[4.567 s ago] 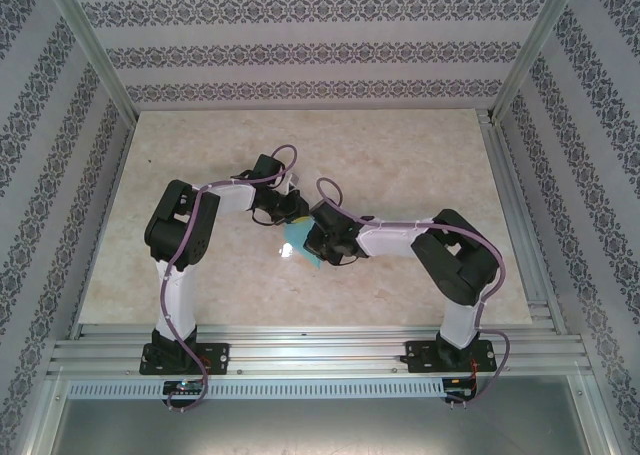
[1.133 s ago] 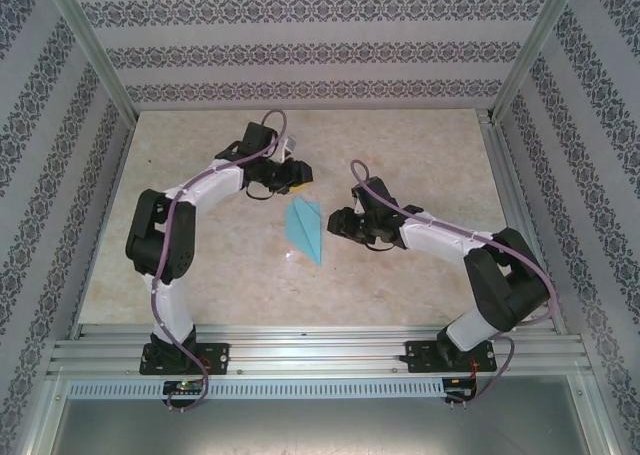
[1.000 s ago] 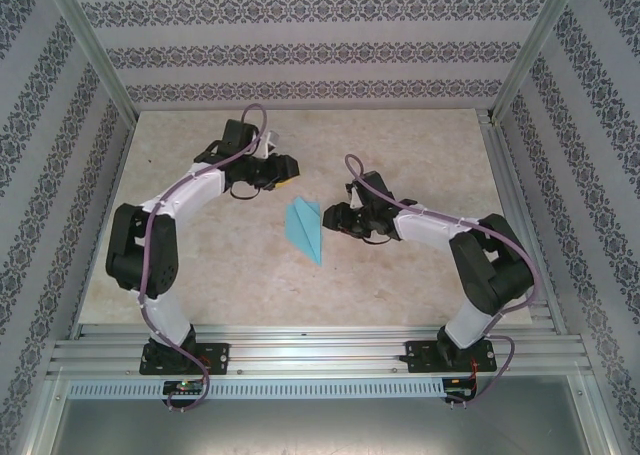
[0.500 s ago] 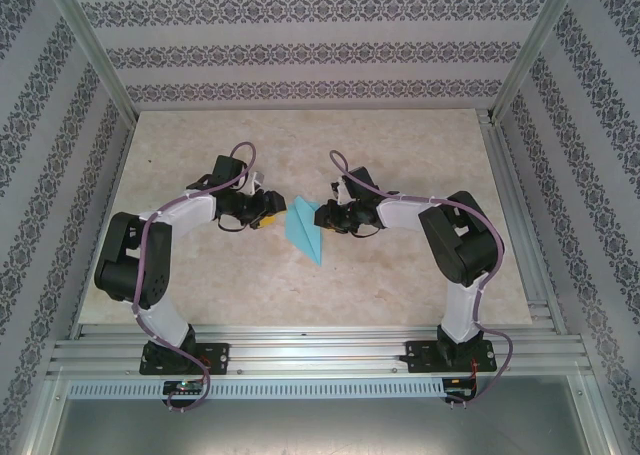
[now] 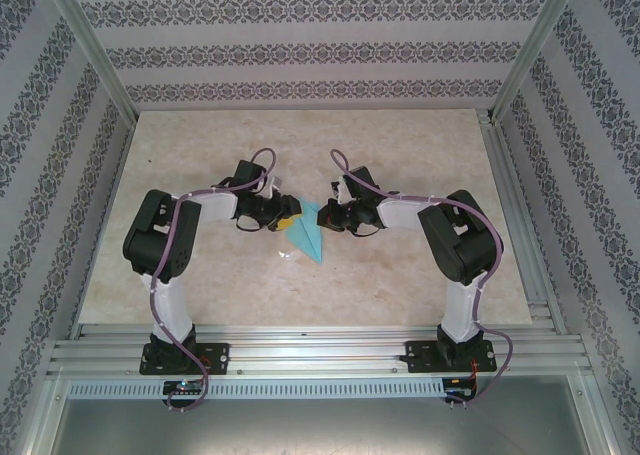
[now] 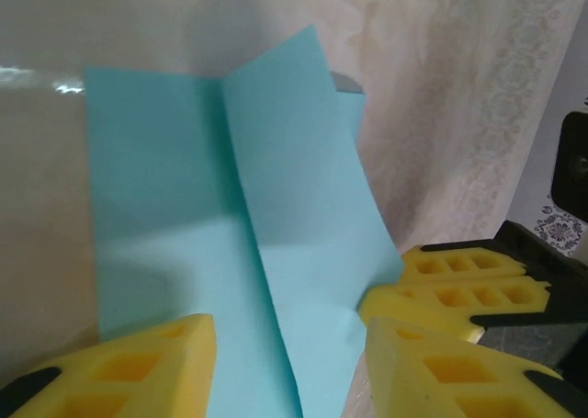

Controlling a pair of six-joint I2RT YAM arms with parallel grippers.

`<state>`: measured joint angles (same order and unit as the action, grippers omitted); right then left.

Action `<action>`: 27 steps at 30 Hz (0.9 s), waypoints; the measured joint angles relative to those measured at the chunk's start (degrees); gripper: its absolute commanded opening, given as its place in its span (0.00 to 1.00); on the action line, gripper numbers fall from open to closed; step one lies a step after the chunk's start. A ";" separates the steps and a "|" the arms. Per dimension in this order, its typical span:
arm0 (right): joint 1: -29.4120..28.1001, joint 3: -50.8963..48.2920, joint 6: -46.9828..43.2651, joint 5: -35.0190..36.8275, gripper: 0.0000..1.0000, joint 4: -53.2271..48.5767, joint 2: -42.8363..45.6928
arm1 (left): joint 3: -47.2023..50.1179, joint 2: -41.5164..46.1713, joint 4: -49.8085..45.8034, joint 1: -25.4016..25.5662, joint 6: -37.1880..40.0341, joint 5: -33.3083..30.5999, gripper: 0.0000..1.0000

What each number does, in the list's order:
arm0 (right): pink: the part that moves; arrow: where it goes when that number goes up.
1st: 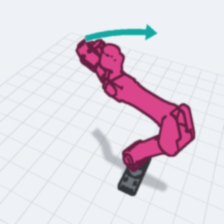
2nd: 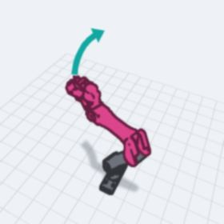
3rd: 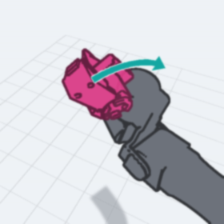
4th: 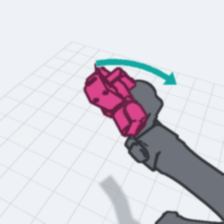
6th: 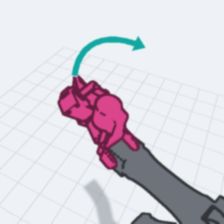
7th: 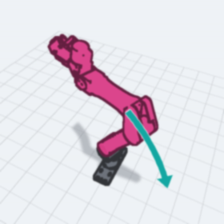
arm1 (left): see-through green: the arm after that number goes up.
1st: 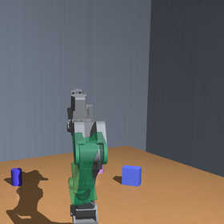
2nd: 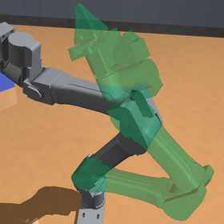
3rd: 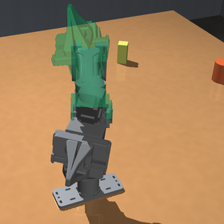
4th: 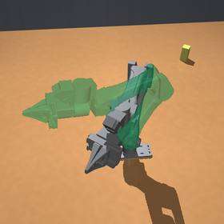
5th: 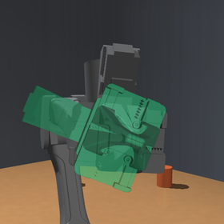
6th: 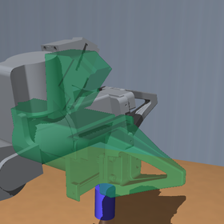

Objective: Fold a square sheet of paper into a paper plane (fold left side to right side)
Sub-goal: Turn over the paper at the center of the table.

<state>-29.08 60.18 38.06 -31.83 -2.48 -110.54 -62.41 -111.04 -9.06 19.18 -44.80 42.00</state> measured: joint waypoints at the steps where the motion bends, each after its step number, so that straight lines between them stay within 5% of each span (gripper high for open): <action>1: 0.02 -0.09 0.00 0.00 0.06 0.09 0.00 | -0.52 -0.35 0.26 0.24 -0.13 -0.02 0.43; 16: 1.11 -2.56 1.46 -1.18 0.07 2.75 0.00 | -3.65 -3.82 0.52 2.43 -0.59 -0.68 0.38; 27: 1.46 -3.30 2.67 -1.60 0.23 3.72 0.66 | -6.56 -4.87 0.52 4.15 -1.03 -0.94 0.11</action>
<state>-27.62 56.88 40.73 -33.43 1.23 -109.89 -68.97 -115.92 -8.54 23.33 -45.82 41.06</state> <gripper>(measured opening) 0.173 0.137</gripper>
